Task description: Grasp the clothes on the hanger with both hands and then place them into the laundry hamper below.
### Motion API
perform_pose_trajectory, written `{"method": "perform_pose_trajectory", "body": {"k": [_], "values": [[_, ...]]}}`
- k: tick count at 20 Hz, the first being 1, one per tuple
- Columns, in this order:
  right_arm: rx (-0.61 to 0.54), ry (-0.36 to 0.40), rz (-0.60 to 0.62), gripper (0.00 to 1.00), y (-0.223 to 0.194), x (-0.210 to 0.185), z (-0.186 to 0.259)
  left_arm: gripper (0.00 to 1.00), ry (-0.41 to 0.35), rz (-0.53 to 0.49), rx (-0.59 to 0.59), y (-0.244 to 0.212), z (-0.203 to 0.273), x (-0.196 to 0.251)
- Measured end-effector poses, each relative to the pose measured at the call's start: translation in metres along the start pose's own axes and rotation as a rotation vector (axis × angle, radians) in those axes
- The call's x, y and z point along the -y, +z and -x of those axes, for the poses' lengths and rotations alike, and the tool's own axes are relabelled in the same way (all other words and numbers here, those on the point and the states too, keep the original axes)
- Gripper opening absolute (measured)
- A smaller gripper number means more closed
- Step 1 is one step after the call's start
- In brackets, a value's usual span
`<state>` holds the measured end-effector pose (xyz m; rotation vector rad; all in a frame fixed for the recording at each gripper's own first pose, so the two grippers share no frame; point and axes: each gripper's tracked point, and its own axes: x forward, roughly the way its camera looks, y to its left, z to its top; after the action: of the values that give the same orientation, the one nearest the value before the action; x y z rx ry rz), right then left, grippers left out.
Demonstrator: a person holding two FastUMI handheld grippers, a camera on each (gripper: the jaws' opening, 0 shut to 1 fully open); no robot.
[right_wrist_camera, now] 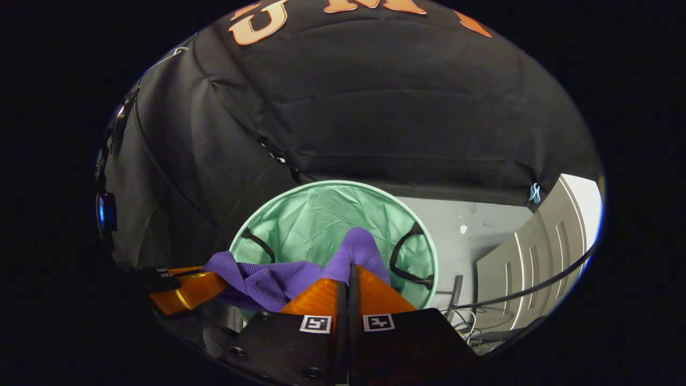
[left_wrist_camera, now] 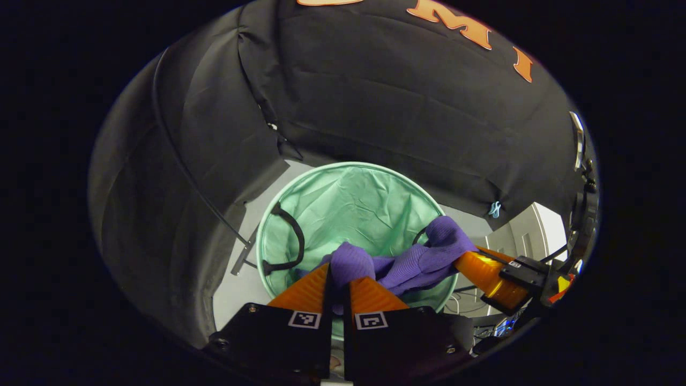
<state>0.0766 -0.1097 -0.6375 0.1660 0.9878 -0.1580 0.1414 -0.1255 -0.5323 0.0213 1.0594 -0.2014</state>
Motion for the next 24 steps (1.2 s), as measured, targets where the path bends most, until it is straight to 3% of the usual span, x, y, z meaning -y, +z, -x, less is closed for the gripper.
{"method": "perform_pose_trajectory", "body": {"k": [2, 4, 5, 6, 8, 9, 11, 12, 13, 14, 15, 16, 17, 24], "values": [[-0.031, -0.018, -0.016, 0.08, -0.013, 0.005, -0.003, 0.14, -0.019, 0.011, -0.023, -0.01, -0.002, 0.002], [-0.075, 0.001, -0.007, 0.19, -0.027, 0.002, -0.002, 0.16, -0.034, 0.024, -0.006, -0.007, 0.002, 0.005], [-0.061, 0.02, -0.014, 0.19, -0.026, -0.002, 0.0, 0.26, -0.046, 0.023, 0.004, -0.004, 0.005, 0.01], [-0.049, 0.021, -0.011, 0.32, -0.02, -0.004, 0.003, 0.32, -0.047, 0.013, 0.013, -0.001, 0.009, 0.012], [-0.022, 0.025, 0.011, 0.46, -0.014, -0.008, 0.013, 0.61, -0.038, -0.001, 0.039, 0.005, 0.015, 0.011], [-0.007, 0.029, 0.017, 0.62, -0.009, -0.01, 0.017, 0.75, -0.039, 0.001, 0.051, 0.008, 0.02, 0.012], [0.021, 0.03, 0.018, 0.77, -0.004, -0.015, 0.026, 0.76, -0.025, 0.009, 0.078, 0.011, 0.035, 0.012], [0.04, 0.022, 0.018, 0.85, -0.001, -0.013, 0.033, 0.85, -0.015, 0.006, 0.098, 0.014, 0.042, 0.01], [0.06, 0.011, 0.016, 0.92, 0.003, -0.011, 0.043, 0.85, 0.001, 0.004, 0.117, 0.017, 0.048, 0.006], [0.077, 0.007, 0.012, 0.99, 0.008, -0.011, 0.051, 0.96, 0.008, 0.004, 0.137, 0.019, 0.058, 0.004], [0.098, 0.009, 0.008, 0.9, 0.012, -0.011, 0.059, 0.96, 0.01, 0.009, 0.158, 0.023, 0.069, 0.004], [0.119, 0.011, 0.002, 0.9, 0.017, -0.012, 0.069, 0.96, 0.008, 0.018, 0.183, 0.027, 0.081, 0.003], [0.14, 0.014, -0.004, 0.99, 0.023, -0.012, 0.079, 0.96, 0.006, 0.026, 0.21, 0.033, 0.094, 0.003], [0.312, 0.031, 0.006, 0.98, 0.073, -0.025, 0.171, 0.96, 0.015, 0.002, 0.442, 0.07, 0.192, -0.003]]}}
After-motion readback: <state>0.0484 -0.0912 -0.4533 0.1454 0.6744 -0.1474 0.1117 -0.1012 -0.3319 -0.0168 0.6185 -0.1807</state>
